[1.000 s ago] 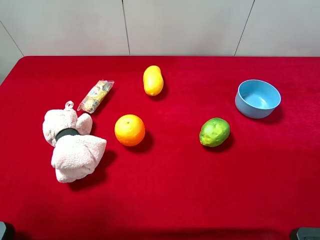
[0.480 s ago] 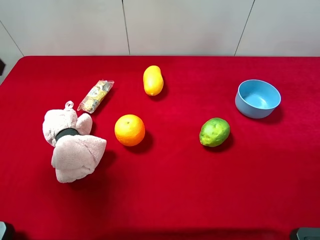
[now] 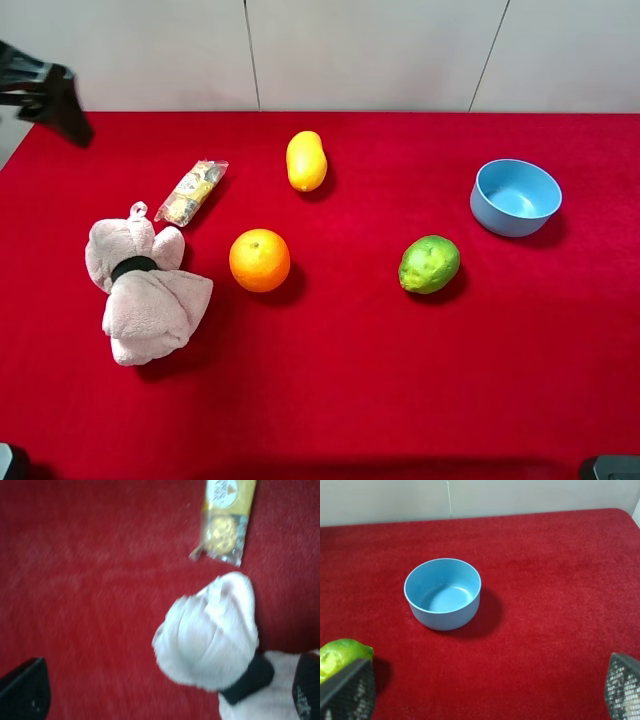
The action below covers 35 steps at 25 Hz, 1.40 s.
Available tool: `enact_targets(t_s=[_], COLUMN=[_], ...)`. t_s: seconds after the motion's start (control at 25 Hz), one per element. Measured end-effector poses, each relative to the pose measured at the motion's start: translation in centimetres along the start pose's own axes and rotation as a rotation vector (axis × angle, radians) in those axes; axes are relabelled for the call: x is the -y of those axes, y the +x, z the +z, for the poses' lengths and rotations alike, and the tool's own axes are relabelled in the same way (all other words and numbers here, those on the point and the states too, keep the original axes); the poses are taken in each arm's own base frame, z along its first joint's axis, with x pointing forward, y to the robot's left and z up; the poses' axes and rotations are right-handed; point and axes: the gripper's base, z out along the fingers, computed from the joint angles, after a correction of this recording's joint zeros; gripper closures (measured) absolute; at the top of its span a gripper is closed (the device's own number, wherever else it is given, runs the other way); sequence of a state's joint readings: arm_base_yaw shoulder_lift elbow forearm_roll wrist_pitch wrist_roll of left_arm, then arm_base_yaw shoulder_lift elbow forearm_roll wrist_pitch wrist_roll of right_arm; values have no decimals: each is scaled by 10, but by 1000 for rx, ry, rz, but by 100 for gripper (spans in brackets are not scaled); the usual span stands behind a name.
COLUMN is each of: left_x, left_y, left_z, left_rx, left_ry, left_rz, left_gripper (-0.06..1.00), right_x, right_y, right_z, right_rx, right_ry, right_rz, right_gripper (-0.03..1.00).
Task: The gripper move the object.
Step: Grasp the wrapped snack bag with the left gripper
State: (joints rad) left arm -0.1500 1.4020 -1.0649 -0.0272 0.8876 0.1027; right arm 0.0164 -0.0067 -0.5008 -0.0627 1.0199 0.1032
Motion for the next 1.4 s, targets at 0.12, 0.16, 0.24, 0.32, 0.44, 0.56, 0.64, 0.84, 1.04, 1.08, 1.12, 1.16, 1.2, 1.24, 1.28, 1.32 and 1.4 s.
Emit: enact_targets(t_s=[0.12, 0.16, 0.24, 0.32, 0.44, 0.56, 0.64, 0.84, 1.04, 1.08, 1.12, 1.16, 1.2, 1.24, 1.28, 1.32, 1.4], left_x=[7, 9, 14, 21, 28, 34, 36, 40, 46, 47, 48, 49, 50, 50, 51, 52, 52], left_y=[-19, -25, -37, -46, -56, -61, -65, -70, -71, -72, -72, -71, -71, -71, -71, -71, -71], left_z=[17, 24, 36, 47, 65, 83, 96, 125, 153, 158, 162, 166, 170, 170, 173, 176, 180], left_rx=[-29, -36, -47, -63, -82, -104, -113, -128, -128, -126, -127, -129, -132, -132, -132, -129, -124], left_ry=[10, 13, 19, 26, 33, 39, 41, 44, 46, 46, 47, 48, 49, 49, 50, 50, 50], left_rz=[29, 39, 57, 76, 98, 109, 113, 122, 134, 136, 138, 139, 141, 141, 143, 144, 143], left_gripper=[-2, -2, -2, -2, -2, -2, -2, -2, -2, -2, -2, -2, -2, -2, -2, -2, -2], right_x=[0, 0, 0, 0, 0, 0, 0, 0, 0, 0, 0, 0, 0, 0, 0, 0, 0], right_y=[0, 0, 0, 0, 0, 0, 0, 0, 0, 0, 0, 0, 0, 0, 0, 0, 0], right_z=[0, 0, 0, 0, 0, 0, 0, 0, 0, 0, 0, 0, 0, 0, 0, 0, 0], right_rx=[0, 0, 0, 0, 0, 0, 0, 0, 0, 0, 0, 0, 0, 0, 0, 0, 0], right_ry=[0, 0, 0, 0, 0, 0, 0, 0, 0, 0, 0, 0, 0, 0, 0, 0, 0], right_rz=[0, 0, 0, 0, 0, 0, 0, 0, 0, 0, 0, 0, 0, 0, 0, 0, 0], right_gripper=[27, 27, 27, 27, 27, 27, 27, 27, 27, 27, 27, 27, 27, 27, 27, 27, 27])
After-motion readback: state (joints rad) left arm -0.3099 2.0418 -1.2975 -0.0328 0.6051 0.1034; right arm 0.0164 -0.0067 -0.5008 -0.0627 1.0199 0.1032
